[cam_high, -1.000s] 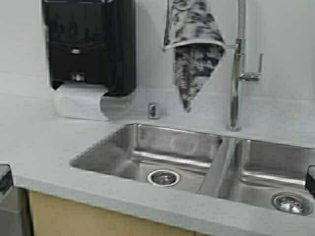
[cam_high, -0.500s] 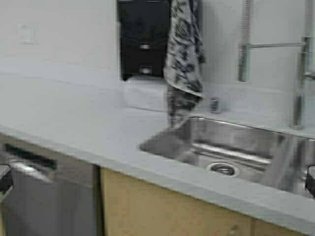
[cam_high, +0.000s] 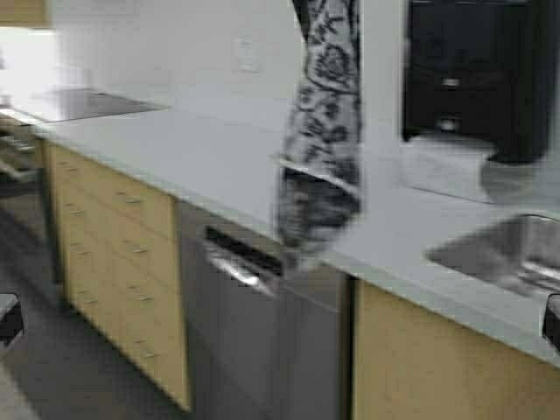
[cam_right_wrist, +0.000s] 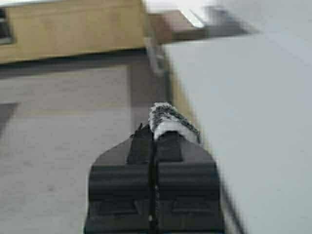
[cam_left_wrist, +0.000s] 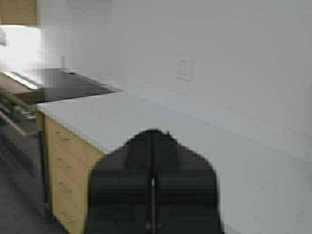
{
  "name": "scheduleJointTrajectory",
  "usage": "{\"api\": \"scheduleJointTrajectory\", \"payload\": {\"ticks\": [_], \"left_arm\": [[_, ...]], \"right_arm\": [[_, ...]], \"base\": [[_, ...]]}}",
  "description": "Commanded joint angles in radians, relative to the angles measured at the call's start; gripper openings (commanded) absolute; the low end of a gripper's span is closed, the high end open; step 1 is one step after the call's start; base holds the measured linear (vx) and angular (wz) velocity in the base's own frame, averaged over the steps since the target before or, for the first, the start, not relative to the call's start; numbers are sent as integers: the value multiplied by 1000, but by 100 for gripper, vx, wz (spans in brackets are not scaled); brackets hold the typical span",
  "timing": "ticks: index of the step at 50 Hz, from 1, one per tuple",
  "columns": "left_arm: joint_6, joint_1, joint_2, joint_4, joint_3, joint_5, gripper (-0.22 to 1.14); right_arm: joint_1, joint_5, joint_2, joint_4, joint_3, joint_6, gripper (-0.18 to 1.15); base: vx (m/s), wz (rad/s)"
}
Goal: Get the cloth and wipe up the spill under the wine glass
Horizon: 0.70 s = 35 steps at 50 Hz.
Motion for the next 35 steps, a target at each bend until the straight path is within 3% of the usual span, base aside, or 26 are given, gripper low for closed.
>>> {"api": "scheduleJointTrajectory", "payload": {"ticks": [1,15,35], "left_arm": [[2,2,31,0,-12,-9,2],[0,3,89,0,-17,-43,2],[-11,3,92,-6,3,-44,2]], "right_arm": [[-46,-18,-3,3,-9,0,6],[-133,-20,18,5,9,0,6],[-170,-21,21,8,48,2,6]], "base": [[-7,51],[-4,52],[2,56]]}}
